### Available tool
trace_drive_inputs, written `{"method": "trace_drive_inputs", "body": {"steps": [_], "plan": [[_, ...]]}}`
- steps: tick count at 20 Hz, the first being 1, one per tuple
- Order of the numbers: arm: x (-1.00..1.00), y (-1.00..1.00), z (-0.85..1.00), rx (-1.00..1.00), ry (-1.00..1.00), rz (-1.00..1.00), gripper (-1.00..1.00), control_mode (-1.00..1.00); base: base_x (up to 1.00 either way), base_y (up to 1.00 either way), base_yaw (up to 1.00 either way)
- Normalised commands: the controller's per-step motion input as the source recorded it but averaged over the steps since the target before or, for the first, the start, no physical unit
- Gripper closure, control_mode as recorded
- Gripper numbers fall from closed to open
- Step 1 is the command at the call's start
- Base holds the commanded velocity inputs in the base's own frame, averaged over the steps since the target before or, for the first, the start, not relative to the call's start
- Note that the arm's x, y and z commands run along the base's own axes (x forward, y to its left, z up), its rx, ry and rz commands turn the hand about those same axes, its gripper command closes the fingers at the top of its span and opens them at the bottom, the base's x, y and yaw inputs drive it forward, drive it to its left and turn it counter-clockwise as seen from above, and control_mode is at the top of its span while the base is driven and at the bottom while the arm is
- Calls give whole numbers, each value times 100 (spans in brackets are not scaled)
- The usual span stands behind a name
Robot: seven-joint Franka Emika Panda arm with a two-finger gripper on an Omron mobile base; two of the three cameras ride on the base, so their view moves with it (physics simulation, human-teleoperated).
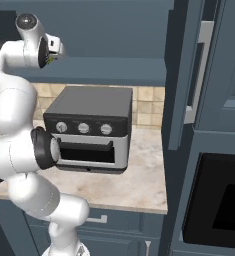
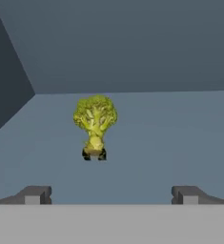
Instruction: Pick the broccolis from the cabinet and place them in one bowl. Pick the cucumber from the sink and place it in the other bowl.
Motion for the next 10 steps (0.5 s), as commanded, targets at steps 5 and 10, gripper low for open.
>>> {"method": "trace_drive_inputs", "body": {"steps": [5,10], "plan": [[49,23,0,0,7,0,-100,-100,0,0,0],[54,21,0,0,3,0,-100,-100,0,0,0]]}}
